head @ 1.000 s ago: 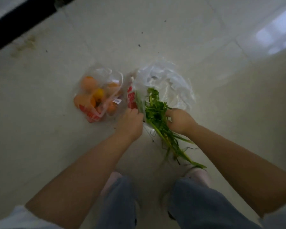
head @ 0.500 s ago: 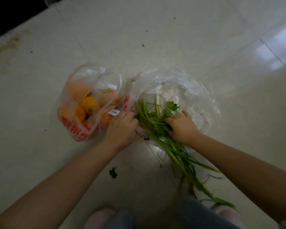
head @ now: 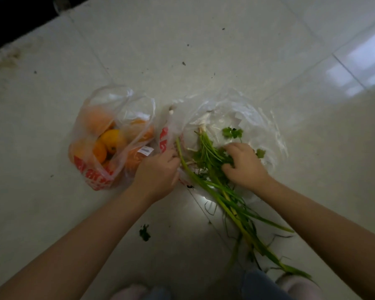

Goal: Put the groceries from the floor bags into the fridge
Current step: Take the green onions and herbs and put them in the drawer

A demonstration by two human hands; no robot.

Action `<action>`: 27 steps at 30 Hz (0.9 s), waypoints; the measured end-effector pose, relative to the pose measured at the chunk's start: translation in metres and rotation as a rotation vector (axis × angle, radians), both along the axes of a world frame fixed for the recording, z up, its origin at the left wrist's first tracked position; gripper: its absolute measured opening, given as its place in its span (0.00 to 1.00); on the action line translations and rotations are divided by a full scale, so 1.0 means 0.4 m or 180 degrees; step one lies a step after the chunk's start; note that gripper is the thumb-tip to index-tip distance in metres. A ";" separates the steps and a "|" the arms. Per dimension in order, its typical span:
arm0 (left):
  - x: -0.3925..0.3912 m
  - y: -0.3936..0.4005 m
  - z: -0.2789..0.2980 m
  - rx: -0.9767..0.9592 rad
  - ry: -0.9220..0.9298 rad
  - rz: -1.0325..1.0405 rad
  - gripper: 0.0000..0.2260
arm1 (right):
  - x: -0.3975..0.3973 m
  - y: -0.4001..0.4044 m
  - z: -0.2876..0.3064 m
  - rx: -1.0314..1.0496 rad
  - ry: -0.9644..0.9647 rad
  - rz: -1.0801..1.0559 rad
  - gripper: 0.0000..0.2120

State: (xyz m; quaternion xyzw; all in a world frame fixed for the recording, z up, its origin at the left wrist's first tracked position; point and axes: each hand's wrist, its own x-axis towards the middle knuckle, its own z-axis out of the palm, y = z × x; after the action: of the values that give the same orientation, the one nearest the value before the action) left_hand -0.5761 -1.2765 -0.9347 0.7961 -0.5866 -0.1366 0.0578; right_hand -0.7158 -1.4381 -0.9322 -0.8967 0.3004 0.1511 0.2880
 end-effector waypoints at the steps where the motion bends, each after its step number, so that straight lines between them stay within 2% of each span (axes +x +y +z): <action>1: 0.000 0.005 0.003 -0.0029 -0.0055 -0.0014 0.14 | 0.019 0.020 -0.007 -0.0012 0.0005 -0.0090 0.26; 3: 0.000 0.013 0.006 -0.0060 -0.0059 -0.0006 0.14 | 0.046 0.049 -0.031 -0.0122 0.0342 -0.0147 0.26; 5: 0.002 0.016 0.009 -0.0192 0.0049 0.0102 0.16 | 0.055 0.056 -0.051 -0.0262 0.0645 -0.0164 0.20; 7: 0.003 0.016 0.017 -0.0378 0.0241 0.0208 0.16 | 0.044 0.053 -0.046 -0.0260 0.0389 -0.0211 0.11; 10: -0.011 0.006 0.038 -0.0565 0.0523 0.0273 0.19 | -0.002 0.035 -0.007 0.0094 -0.0444 -0.0202 0.12; 13: -0.049 -0.031 0.076 -0.0438 0.1583 0.0834 0.26 | -0.059 0.011 0.044 0.0249 -0.0861 0.0076 0.17; 15: -0.076 -0.073 0.085 -0.0252 0.2389 0.1358 0.19 | -0.092 0.009 0.060 0.0242 -0.1067 0.0384 0.17; 19: -0.132 -0.134 0.088 0.0067 0.3505 0.2302 0.10 | -0.136 0.053 0.064 -0.0008 -0.1133 0.0790 0.18; 21: -0.150 -0.137 0.085 0.0016 0.4042 0.2596 0.09 | -0.150 0.069 0.059 -0.0125 -0.1000 0.1027 0.22; 22: -0.154 -0.132 0.087 0.0011 0.4189 0.2683 0.10 | -0.155 0.069 0.060 0.0046 -0.0907 0.1086 0.24; 24: -0.157 -0.106 0.093 0.0041 0.3925 0.2663 0.10 | -0.165 0.051 0.072 0.0639 -0.0870 0.0882 0.25; 27: -0.157 -0.042 0.115 -0.0155 0.3492 0.2609 0.06 | -0.171 0.013 0.094 0.1070 -0.1081 -0.0289 0.19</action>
State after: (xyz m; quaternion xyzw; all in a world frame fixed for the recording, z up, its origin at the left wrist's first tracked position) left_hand -0.6389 -1.2934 -0.8886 0.7680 -0.1267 -0.4740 0.4116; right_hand -0.7844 -1.4328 -0.8945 -0.8343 0.2582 0.0328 0.4860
